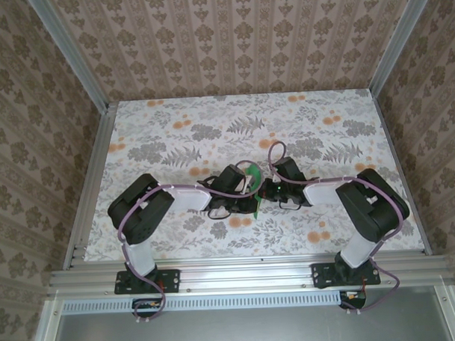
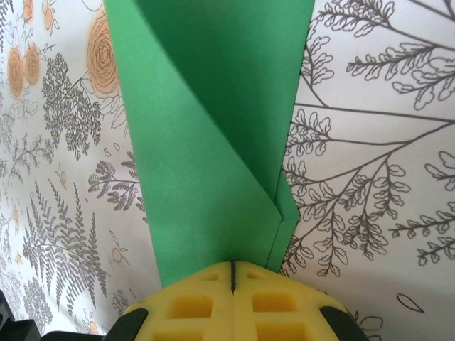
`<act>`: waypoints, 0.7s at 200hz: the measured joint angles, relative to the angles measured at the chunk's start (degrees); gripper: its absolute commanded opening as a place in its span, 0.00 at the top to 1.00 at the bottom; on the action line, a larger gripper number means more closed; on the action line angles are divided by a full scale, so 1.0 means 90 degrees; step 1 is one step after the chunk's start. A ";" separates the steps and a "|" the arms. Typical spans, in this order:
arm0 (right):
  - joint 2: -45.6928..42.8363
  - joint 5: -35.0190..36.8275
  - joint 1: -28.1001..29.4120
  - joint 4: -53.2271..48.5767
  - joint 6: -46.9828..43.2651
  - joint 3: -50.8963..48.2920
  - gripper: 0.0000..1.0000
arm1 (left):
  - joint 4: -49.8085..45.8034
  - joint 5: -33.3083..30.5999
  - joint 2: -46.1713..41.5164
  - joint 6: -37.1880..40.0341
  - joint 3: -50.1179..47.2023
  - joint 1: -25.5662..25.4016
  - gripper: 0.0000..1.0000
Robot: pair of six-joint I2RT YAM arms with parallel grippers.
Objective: Fold a paper plane with a square sheet of paper (pick it up from the middle)
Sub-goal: Fold the wing for the fifth time at the center of the table.
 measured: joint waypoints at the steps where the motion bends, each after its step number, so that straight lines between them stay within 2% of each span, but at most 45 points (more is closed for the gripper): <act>1: 0.0002 0.0000 0.0000 0.0000 0.0002 0.0000 1.00 | 0.0002 0.0000 0.0000 0.0000 0.0000 0.0000 0.94; 33: 0.0063 -0.0024 0.0000 0.0049 0.0002 0.0032 1.00 | 0.0007 0.0000 0.0000 -0.0002 0.0000 0.0002 0.93; 74: 0.0124 -0.0041 -0.0005 0.0036 -0.0005 0.0095 1.00 | 0.0051 0.0032 -0.0143 -0.0126 -0.0102 0.0092 0.87; 119: 0.0265 -0.0041 -0.0005 -0.0279 -0.0265 0.0381 1.00 | 0.0245 0.0126 -0.0872 -0.0452 -0.0209 0.0617 0.82; 140: 0.0284 -0.0041 -0.0005 -0.0362 -0.0376 0.0430 1.00 | 0.0347 0.0117 -0.0908 -0.0629 -0.0131 0.0879 0.83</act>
